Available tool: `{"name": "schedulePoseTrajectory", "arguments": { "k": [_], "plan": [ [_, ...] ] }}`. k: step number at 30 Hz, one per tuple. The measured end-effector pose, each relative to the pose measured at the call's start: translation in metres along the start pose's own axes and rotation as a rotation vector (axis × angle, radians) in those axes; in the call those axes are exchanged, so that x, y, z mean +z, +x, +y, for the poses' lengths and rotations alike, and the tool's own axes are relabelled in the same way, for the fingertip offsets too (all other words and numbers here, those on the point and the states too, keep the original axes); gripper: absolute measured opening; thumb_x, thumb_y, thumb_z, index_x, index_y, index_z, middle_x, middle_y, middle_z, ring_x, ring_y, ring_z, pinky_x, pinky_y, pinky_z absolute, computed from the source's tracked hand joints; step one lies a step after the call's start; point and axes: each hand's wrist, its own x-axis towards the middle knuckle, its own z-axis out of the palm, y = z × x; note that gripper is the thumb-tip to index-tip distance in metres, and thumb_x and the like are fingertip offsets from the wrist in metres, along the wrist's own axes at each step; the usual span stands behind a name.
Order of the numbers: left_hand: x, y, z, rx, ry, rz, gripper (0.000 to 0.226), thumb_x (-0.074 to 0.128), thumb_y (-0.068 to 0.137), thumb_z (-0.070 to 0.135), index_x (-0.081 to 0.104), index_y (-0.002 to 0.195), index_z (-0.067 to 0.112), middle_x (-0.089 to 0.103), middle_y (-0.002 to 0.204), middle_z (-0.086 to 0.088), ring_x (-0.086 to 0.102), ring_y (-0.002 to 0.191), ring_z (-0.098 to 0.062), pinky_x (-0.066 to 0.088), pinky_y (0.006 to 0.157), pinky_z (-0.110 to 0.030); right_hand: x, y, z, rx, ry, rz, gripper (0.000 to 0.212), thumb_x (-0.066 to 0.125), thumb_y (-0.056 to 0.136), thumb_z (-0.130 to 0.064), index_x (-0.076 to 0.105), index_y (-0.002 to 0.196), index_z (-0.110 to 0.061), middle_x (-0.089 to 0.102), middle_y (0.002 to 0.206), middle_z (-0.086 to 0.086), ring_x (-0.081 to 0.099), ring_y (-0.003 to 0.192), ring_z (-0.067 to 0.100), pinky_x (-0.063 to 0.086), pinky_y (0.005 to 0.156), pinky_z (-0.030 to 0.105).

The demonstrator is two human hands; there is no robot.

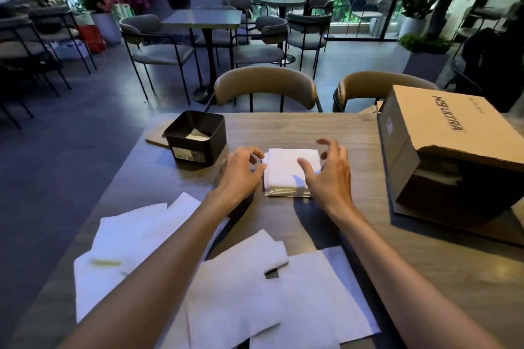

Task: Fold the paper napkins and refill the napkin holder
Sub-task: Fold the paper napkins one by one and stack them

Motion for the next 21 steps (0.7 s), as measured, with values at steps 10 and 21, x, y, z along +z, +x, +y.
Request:
{"name": "schedulePoseTrajectory", "arguments": {
  "k": [10, 21],
  "plan": [
    [-0.11, -0.033, -0.077, 0.033, 0.468, -0.463, 0.04, 0.075, 0.065, 0.071, 0.064, 0.09, 0.042, 0.058, 0.088, 0.021, 0.046, 0.083, 0.002, 0.025, 0.077, -0.036, 0.063, -0.067, -0.091, -0.368, -0.072, -0.567, 0.027, 0.069, 0.093, -0.04, 0.066, 0.113, -0.022, 0.055, 0.103, -0.005, 0.054, 0.09, 0.011, 0.049, 0.075, 0.025],
    [-0.125, -0.054, -0.091, 0.002, -0.149, -0.19, 0.019, 0.073, 0.079, 0.055, 0.067, 0.087, 0.038, 0.065, 0.087, 0.017, 0.059, 0.084, -0.001, 0.047, 0.075, -0.024, 0.074, -0.08, -0.1, -0.183, 0.086, -0.597, 0.022, 0.072, 0.09, -0.03, 0.073, 0.106, -0.014, 0.074, 0.096, 0.004, 0.066, 0.089, 0.026, 0.052, 0.076, 0.037]
  ]
}}
